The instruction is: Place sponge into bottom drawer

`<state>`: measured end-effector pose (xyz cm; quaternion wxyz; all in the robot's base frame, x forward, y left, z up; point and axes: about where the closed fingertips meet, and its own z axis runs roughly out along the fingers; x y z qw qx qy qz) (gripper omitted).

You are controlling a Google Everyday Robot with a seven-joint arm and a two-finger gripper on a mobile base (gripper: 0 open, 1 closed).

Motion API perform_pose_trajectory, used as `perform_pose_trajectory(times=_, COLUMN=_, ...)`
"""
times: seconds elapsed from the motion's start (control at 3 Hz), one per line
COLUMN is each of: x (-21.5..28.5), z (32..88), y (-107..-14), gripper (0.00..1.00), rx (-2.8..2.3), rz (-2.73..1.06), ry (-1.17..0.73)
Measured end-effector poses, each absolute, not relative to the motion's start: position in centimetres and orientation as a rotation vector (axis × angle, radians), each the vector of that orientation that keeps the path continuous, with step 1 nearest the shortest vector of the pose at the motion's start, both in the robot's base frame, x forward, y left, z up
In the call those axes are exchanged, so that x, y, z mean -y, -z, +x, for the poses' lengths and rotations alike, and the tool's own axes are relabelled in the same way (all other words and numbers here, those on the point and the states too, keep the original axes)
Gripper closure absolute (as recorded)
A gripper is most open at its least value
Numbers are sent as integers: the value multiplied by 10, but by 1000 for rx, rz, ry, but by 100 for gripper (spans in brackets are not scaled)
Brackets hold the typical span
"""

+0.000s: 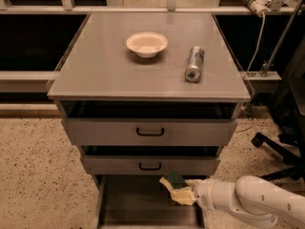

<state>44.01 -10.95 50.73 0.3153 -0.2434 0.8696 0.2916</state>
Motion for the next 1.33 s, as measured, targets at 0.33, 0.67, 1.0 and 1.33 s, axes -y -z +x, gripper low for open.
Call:
perform_pose_trajectory(times=0.33, x=109, z=439, y=-503, gripper=100, rx=-2295, rz=-637, ry=-777)
perform_pose_trajectory(times=0.67, x=110, z=443, y=-478, gripper=100, rx=-2316, rz=-603, ry=-853)
perform_pose_trajectory(times=1.0, x=112, z=451, y=-429, gripper=100, rx=-2339, rz=-557, ry=-927)
perform_pose_trajectory(times=1.33, x=106, z=455, y=-384, gripper=100, rx=-2359, rz=-527, ry=-980)
